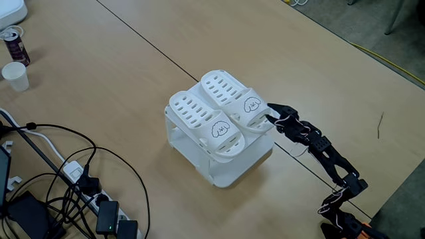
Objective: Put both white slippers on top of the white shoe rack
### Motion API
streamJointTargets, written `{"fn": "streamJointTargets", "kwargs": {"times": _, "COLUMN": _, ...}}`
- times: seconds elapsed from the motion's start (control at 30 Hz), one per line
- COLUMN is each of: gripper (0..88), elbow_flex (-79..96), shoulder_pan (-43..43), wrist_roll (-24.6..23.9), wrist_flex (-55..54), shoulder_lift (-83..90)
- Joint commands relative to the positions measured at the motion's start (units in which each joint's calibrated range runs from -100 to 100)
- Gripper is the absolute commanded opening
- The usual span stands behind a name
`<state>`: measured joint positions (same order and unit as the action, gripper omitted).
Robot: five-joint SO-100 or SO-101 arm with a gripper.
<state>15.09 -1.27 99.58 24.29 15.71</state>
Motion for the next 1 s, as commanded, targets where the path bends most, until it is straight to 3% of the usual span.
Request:
{"fn": "streamJointTargets", "kwargs": {"times": 0.0, "gripper": 17.4, "elbow_flex": 2.18, "shoulder_pan": 0.12, "wrist_roll": 0.42, "wrist_flex": -0.56, "shoulder_lift": 9.99}}
{"fn": "streamJointTargets", "kwargs": {"times": 0.1, "gripper": 16.9, "elbow_flex": 10.3, "shoulder_pan": 3.49, "wrist_roll": 0.42, "wrist_flex": -0.82, "shoulder_lift": 17.9}}
{"fn": "streamJointTargets", "kwargs": {"times": 0.27, "gripper": 0.3, "elbow_flex": 28.16, "shoulder_pan": 7.69, "wrist_roll": 0.42, "wrist_flex": -17.3, "shoulder_lift": 26.65}}
{"fn": "streamJointTargets", "kwargs": {"times": 0.63, "gripper": 0.7, "elbow_flex": 71.73, "shoulder_pan": 6.87, "wrist_roll": 0.42, "wrist_flex": -73.64, "shoulder_lift": 38.77}}
{"fn": "streamJointTargets", "kwargs": {"times": 0.8, "gripper": 0.7, "elbow_flex": 81.57, "shoulder_pan": 6.87, "wrist_roll": 0.42, "wrist_flex": -88.14, "shoulder_lift": 42.56}}
{"fn": "streamJointTargets", "kwargs": {"times": 0.97, "gripper": 0.7, "elbow_flex": 84.54, "shoulder_pan": 7.11, "wrist_roll": 0.42, "wrist_flex": -90.56, "shoulder_lift": 51.39}}
